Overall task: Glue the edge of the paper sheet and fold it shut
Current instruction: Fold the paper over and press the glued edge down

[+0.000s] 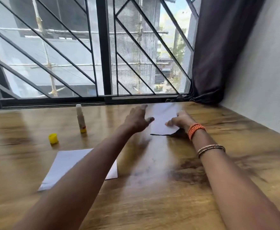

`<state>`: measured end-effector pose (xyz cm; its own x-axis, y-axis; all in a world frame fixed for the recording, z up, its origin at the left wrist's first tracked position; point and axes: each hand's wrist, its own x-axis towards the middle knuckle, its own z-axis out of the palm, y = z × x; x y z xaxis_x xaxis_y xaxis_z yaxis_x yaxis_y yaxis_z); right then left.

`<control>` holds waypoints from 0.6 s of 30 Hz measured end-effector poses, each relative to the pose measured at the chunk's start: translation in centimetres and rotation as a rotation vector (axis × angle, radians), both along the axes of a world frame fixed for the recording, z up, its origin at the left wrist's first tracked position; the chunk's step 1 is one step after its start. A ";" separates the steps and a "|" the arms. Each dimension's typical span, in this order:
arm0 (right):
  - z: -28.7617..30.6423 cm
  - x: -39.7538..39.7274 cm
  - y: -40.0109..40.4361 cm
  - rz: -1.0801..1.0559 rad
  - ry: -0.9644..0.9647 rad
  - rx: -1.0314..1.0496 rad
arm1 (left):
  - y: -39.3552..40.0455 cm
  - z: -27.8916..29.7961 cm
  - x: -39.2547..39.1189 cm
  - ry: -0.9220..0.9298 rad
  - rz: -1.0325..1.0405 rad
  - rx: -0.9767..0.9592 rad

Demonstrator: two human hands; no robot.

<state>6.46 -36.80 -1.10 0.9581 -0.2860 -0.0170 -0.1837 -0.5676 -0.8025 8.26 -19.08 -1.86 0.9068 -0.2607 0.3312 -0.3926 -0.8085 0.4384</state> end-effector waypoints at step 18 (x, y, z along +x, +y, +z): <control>4.0 -6.8 10.3 0.658 -0.004 0.525 | 16.4 4.1 -14.8 0.139 0.155 -0.634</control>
<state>-0.32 -26.55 2.87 0.9270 0.3748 0.0120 0.0578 -0.1110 -0.9921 -6.59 -2.63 2.21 0.9633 0.0827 0.2552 -0.1985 -0.4202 0.8854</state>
